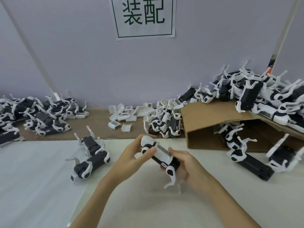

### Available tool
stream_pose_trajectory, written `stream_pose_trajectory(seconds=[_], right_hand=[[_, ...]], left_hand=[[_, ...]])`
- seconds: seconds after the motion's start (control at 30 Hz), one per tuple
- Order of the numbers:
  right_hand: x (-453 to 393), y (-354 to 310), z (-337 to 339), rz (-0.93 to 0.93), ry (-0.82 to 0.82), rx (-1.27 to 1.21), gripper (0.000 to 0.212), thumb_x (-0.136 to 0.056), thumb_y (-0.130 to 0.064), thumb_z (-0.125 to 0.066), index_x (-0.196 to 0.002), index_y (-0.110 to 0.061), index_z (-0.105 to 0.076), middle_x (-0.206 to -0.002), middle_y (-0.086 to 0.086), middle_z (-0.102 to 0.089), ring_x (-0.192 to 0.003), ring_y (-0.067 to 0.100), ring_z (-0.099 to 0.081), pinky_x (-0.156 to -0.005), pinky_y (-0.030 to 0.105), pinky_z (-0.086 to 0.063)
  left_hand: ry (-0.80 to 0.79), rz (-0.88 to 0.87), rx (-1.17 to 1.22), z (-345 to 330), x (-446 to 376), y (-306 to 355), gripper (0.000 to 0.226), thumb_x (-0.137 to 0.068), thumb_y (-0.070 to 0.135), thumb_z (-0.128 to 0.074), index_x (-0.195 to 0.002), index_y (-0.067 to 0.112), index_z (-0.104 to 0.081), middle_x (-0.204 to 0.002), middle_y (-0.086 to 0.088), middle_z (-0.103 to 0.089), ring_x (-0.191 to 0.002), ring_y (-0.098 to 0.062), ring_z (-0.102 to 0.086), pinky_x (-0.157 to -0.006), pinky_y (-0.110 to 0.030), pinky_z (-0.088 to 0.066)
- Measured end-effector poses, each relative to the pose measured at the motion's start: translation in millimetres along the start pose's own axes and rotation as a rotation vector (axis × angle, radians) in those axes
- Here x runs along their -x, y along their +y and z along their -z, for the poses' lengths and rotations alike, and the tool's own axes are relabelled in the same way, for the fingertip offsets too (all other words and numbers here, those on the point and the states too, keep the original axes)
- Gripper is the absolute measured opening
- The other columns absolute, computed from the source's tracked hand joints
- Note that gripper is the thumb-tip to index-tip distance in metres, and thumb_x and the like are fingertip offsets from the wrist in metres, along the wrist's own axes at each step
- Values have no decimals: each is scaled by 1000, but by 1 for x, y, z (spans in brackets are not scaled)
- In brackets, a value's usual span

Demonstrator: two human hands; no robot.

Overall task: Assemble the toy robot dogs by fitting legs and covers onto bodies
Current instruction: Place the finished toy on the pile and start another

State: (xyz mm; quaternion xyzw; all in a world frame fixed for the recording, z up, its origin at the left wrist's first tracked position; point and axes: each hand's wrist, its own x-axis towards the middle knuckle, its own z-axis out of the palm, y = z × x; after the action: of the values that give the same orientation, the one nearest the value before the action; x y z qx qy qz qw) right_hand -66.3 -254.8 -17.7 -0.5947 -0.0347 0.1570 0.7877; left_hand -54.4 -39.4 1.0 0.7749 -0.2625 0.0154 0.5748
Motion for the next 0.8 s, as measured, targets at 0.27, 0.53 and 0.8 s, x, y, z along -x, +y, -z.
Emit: stream_pose_trajectory(seconds=[0.27, 0.53, 0.8], right_hand=[[1, 11, -6, 464, 72, 772, 62, -99, -28, -70, -151, -48, -41, -151, -29, -45, -141, -5, -41, -110, 22, -43], [-4, 20, -1, 562, 127, 888, 54, -103, -15, -62, -146, -40, -44, -140, -22, -53, -132, 4, -53, -111, 33, -48], [-2, 18, -6, 520, 216, 937, 52, -94, -59, -64, -141, -50, -46, -121, -24, -49, -117, 0, -53, -96, 20, -49]], left_hand=[[360, -290, -501, -22, -5, -7, 45, -84, 59, -82, -117, 33, -66, -111, 17, -61, -103, -13, -62, -85, -24, -50], [207, -280, -359, -32, 1, -2, 46, -107, 60, -44, -134, 29, -65, -125, 15, -59, -118, -15, -60, -98, -23, -46], [228, 160, 160, -7, -7, 5, 64, -93, 79, -48, -108, 22, -75, -103, -2, -78, -96, -16, -71, -87, -23, -51]])
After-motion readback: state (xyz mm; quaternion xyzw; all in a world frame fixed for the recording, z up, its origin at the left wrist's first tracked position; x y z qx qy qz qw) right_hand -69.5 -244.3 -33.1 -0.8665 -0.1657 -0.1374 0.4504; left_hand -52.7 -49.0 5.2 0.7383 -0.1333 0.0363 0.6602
